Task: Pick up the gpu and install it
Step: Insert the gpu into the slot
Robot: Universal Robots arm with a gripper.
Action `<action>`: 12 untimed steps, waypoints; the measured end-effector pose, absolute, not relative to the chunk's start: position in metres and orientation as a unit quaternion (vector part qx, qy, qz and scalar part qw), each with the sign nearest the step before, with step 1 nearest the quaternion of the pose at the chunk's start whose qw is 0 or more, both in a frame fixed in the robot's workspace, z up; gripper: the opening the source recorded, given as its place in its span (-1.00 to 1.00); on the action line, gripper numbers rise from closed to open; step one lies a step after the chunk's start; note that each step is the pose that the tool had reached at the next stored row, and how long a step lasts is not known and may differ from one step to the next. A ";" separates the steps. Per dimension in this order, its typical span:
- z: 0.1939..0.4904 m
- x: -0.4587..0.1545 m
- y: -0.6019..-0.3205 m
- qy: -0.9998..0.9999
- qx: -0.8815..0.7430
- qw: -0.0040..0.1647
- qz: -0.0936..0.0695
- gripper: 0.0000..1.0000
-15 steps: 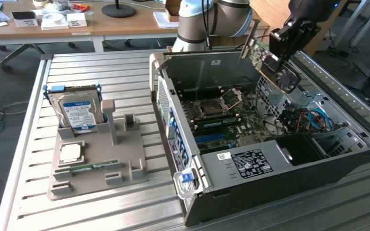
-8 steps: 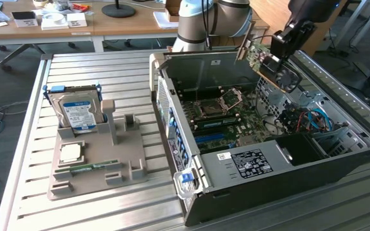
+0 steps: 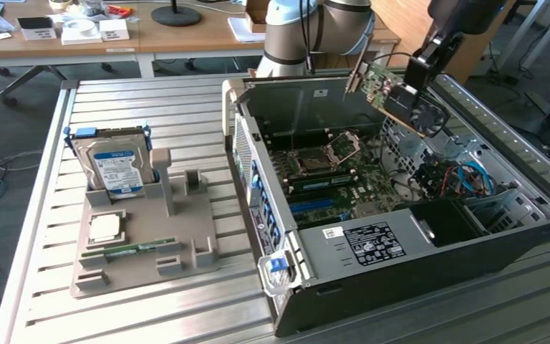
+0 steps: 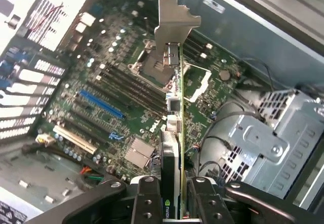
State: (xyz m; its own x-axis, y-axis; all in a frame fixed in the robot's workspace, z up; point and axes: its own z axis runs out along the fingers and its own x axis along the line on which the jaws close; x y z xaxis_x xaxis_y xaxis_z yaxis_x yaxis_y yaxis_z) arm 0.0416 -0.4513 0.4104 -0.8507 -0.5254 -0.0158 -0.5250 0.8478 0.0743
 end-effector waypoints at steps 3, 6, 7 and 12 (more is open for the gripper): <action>0.410 0.042 -0.451 -0.953 0.300 0.004 -0.038 -0.47; 0.409 0.042 -0.451 -0.945 0.325 0.005 -0.038 -0.47; 0.409 0.042 -0.451 -0.942 0.334 0.005 -0.038 -0.47; 0.408 0.042 -0.451 -0.926 0.376 0.007 -0.037 -0.47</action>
